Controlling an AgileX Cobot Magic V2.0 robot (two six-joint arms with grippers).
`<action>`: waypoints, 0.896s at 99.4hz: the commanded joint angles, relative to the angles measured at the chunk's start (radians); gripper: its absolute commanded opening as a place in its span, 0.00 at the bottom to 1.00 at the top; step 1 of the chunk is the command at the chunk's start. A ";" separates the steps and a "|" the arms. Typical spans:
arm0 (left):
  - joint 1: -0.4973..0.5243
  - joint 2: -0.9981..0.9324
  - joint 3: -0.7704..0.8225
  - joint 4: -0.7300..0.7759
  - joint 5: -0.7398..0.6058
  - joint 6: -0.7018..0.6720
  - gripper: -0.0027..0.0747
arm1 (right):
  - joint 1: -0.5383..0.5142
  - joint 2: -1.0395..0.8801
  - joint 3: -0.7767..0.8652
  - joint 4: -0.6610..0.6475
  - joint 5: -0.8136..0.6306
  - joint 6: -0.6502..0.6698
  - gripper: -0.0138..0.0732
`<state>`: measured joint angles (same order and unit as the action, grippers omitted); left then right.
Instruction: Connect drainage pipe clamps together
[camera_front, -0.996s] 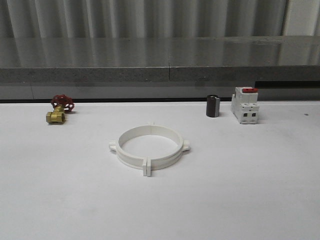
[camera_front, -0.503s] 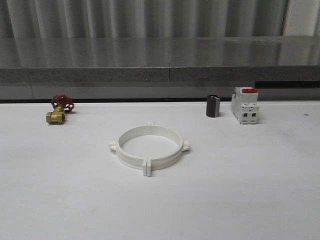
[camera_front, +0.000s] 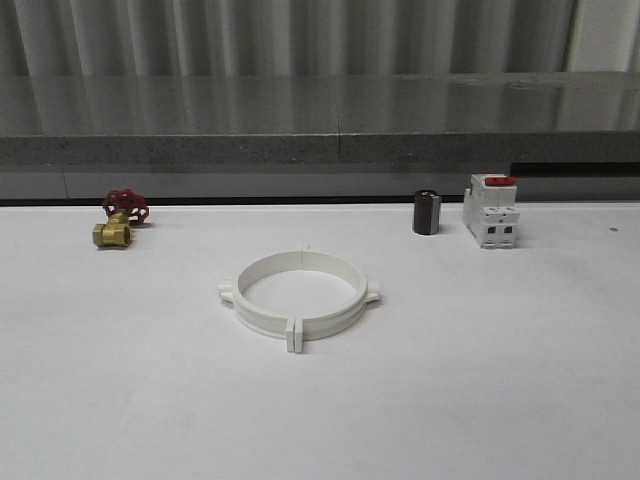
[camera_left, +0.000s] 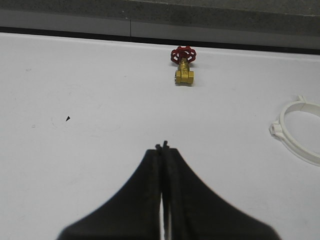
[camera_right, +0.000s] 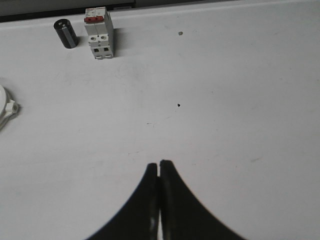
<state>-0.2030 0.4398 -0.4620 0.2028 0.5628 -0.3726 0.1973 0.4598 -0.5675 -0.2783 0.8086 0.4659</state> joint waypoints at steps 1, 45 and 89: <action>0.002 0.003 -0.028 0.008 -0.064 0.001 0.01 | -0.004 0.004 -0.026 -0.031 -0.059 -0.011 0.02; 0.002 0.003 -0.028 0.008 -0.064 0.001 0.01 | -0.004 0.003 -0.026 -0.035 -0.067 -0.015 0.02; 0.002 0.003 -0.028 0.008 -0.064 0.001 0.01 | -0.229 -0.267 0.228 0.246 -0.407 -0.355 0.02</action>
<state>-0.2030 0.4398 -0.4620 0.2028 0.5628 -0.3726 0.0173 0.2434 -0.3824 -0.1016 0.5670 0.1951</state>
